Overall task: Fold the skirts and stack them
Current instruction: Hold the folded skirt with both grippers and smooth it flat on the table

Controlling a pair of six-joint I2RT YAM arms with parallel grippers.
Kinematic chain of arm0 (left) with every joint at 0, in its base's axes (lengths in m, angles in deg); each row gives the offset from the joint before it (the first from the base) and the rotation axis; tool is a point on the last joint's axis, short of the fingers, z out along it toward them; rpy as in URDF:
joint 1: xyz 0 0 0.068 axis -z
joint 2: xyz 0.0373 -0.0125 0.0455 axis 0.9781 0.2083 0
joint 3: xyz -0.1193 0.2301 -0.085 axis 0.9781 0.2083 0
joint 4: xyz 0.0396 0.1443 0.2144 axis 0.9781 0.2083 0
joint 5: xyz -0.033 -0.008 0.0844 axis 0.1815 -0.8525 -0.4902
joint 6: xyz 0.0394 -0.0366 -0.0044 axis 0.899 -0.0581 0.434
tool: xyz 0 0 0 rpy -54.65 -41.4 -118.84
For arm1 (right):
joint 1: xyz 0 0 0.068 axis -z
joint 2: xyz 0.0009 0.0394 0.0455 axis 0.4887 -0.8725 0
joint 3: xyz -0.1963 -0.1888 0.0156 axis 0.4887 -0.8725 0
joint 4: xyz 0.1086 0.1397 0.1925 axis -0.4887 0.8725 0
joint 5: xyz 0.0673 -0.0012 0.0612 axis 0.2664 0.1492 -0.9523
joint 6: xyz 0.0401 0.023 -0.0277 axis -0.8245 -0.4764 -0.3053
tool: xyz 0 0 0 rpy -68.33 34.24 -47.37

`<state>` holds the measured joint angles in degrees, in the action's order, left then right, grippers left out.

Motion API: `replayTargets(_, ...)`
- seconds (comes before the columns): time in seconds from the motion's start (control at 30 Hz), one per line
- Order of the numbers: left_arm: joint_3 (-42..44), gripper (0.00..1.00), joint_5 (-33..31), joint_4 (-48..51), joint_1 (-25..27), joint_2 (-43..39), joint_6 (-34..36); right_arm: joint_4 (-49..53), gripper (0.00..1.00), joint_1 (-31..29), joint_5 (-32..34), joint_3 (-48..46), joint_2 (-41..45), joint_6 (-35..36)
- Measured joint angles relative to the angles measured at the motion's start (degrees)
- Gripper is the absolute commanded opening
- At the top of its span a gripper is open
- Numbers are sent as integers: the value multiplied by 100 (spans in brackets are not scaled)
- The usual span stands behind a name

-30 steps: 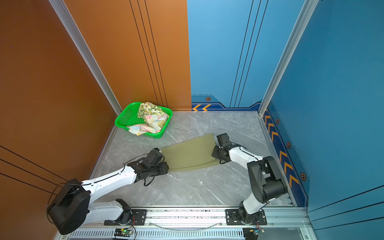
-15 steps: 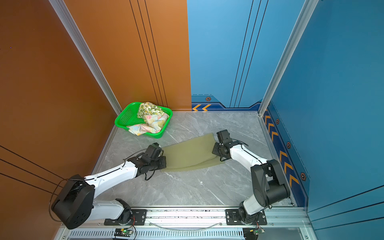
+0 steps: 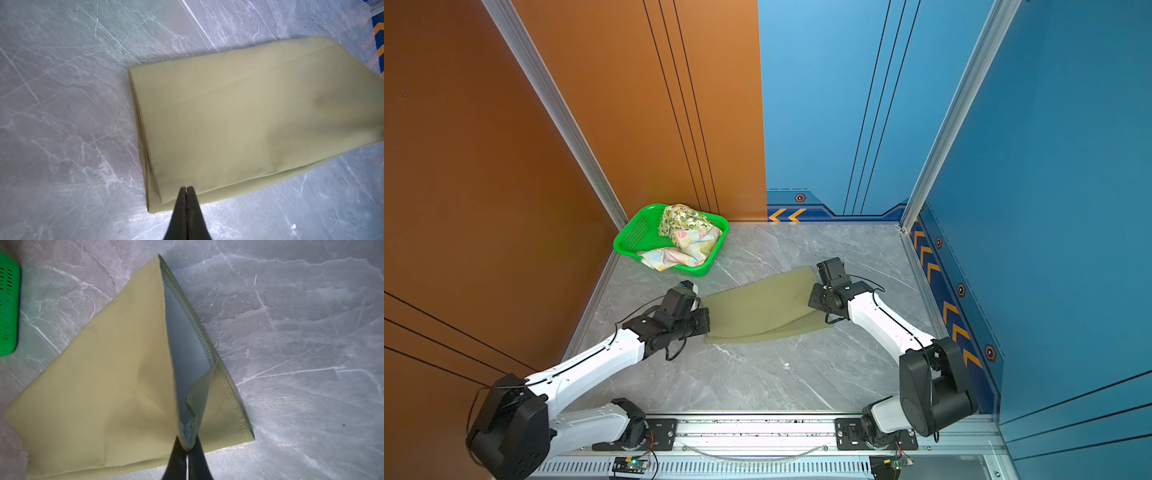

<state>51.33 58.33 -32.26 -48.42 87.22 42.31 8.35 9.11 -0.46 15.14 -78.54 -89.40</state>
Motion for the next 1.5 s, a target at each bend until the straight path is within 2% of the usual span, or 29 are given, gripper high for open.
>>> replayTargets(0.07,116,33,59,-13,2,2,-26,-2,0,-13,0,-87,26,-2)
replayTargets(0.13,212,39,94,-15,2,35,-66,0,0,-17,0,-188,28,-2)
replayTargets(0.4,398,40,214,-203,13,313,-105,-2,0,-17,0,-282,28,-2)
replayTargets(0.63,398,33,254,-538,63,713,-120,-2,0,-17,0,-282,28,0)
replayTargets(0.77,396,9,258,-667,85,898,-157,-2,0,-17,2,-282,28,0)
replayTargets(0.83,382,0,293,-680,90,938,-142,-2,0,-17,4,-284,28,0)
replayTargets(1.03,162,0,299,-546,87,844,-57,7,0,-9,66,-275,28,4)
replayTargets(1.5,-81,0,299,107,-15,-190,59,382,0,-7,149,-46,44,149)
